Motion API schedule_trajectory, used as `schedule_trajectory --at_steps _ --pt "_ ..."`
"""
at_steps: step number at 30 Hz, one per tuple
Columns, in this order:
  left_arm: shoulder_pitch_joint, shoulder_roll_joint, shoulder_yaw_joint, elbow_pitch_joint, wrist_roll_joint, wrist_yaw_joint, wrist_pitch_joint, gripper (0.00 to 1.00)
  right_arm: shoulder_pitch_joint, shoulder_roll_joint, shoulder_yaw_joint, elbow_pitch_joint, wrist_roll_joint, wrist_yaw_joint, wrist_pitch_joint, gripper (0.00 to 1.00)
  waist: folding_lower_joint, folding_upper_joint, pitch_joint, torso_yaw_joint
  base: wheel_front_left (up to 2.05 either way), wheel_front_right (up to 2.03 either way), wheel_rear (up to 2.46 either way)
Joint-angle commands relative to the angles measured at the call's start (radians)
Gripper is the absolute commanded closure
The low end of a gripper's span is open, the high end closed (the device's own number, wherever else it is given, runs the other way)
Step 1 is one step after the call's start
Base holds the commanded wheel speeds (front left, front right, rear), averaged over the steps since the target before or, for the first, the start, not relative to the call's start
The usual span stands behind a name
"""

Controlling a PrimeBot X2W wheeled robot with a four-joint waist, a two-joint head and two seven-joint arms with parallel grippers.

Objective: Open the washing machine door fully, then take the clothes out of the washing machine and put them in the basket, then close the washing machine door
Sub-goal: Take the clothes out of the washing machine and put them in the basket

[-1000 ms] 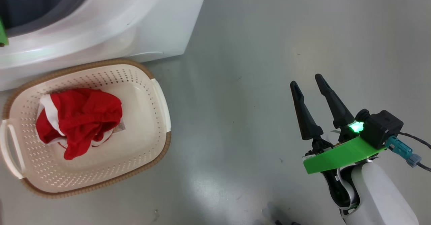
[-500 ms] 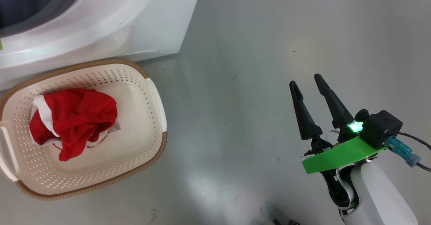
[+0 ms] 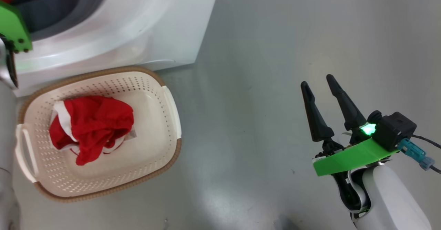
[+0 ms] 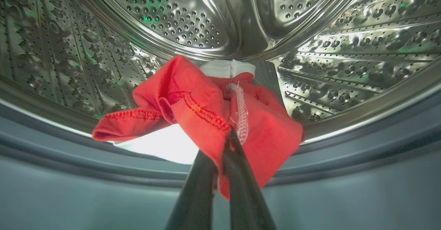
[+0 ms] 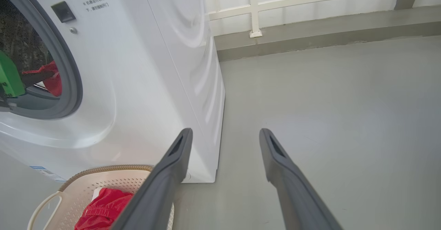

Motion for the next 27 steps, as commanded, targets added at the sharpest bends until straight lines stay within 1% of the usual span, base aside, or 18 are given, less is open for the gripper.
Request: schedule_trajectory --at_steps 1,6,11,18,27 --pt "0.024 0.035 0.016 -0.026 -0.011 -0.009 -0.031 1.00 0.013 -0.013 0.009 -0.021 -0.002 0.006 -0.006 0.00 0.0000 -0.0001 -0.020 0.018 0.00 0.00 0.00" --pt "0.060 0.008 0.021 -0.046 -0.036 -0.039 -0.096 1.00 0.025 -0.025 0.000 -0.021 -0.004 0.006 -0.006 0.00 0.0000 -0.0001 -0.049 0.044 0.00 0.00 0.00" --pt "0.105 -0.009 0.024 -0.118 -0.052 -0.058 -0.116 1.00 0.039 -0.036 -0.006 -0.019 -0.006 0.006 -0.006 0.00 0.0000 -0.0001 -0.080 0.064 0.00 0.00 0.00" --pt "0.236 -0.019 0.046 -0.363 -0.069 -0.073 -0.118 1.00 0.065 -0.047 -0.014 -0.019 -0.010 0.006 -0.006 0.00 0.0000 -0.0001 -0.125 0.085 0.00 0.00 0.00" --pt "0.369 -0.040 0.074 -0.624 -0.072 -0.091 -0.118 1.00 0.085 -0.054 -0.023 -0.022 -0.011 0.006 -0.006 0.00 0.0000 -0.0001 -0.151 0.104 0.00 0.00 0.00"
